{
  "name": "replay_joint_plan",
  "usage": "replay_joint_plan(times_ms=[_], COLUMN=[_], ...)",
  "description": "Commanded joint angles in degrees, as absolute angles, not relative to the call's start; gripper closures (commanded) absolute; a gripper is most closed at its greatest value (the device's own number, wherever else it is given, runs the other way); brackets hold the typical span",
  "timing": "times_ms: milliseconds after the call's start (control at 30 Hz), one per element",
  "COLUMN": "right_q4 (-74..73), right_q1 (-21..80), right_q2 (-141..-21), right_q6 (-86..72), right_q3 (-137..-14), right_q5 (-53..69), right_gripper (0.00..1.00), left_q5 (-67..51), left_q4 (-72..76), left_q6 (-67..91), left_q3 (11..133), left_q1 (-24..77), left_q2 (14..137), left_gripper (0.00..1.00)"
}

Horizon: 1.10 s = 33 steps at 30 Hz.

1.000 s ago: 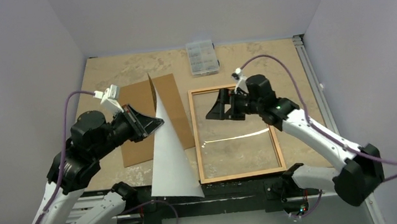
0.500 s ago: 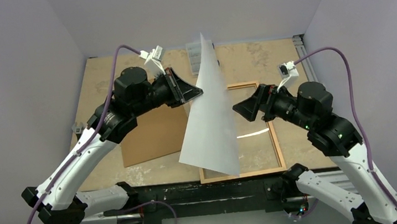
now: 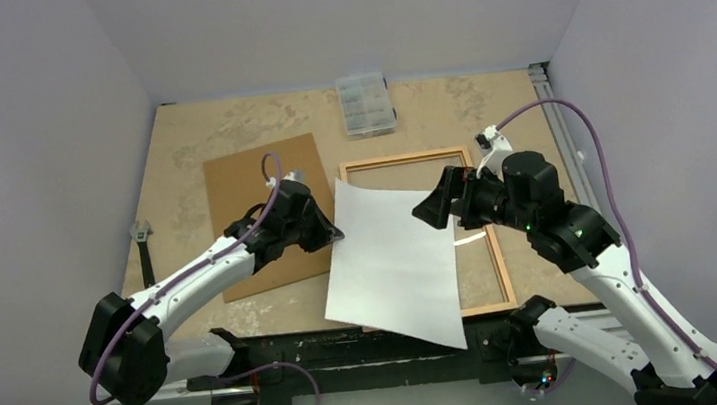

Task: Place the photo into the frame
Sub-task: Place the photo in the photo frame.

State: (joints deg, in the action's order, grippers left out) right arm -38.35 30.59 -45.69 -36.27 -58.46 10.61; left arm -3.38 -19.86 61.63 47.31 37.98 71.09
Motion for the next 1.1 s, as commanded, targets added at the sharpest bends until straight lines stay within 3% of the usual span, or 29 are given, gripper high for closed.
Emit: replay_joint_plan(times_ms=[0,200,1067], right_q4=[-35.87,-33.77,-32.68], right_q1=[30.65,30.67,30.67], right_q2=[-44.11,-42.28,-42.74], right_q6=[-36.96,-39.1,-39.81], right_q3=[-56.32,-53.1,-52.18], right_q5=[12.44,12.72,13.53], right_gripper=[0.02,0.02,0.02], left_q5=[-0.19,5.64,17.67], left_q4=[-11.15,-6.89,-4.73], left_q6=[66.64,72.6,82.51], left_q3=[43.35,39.15,48.38], left_q1=[37.88,38.95,46.54], left_q2=[70.79,70.54,82.16], left_gripper=[1.0,1.0,1.0])
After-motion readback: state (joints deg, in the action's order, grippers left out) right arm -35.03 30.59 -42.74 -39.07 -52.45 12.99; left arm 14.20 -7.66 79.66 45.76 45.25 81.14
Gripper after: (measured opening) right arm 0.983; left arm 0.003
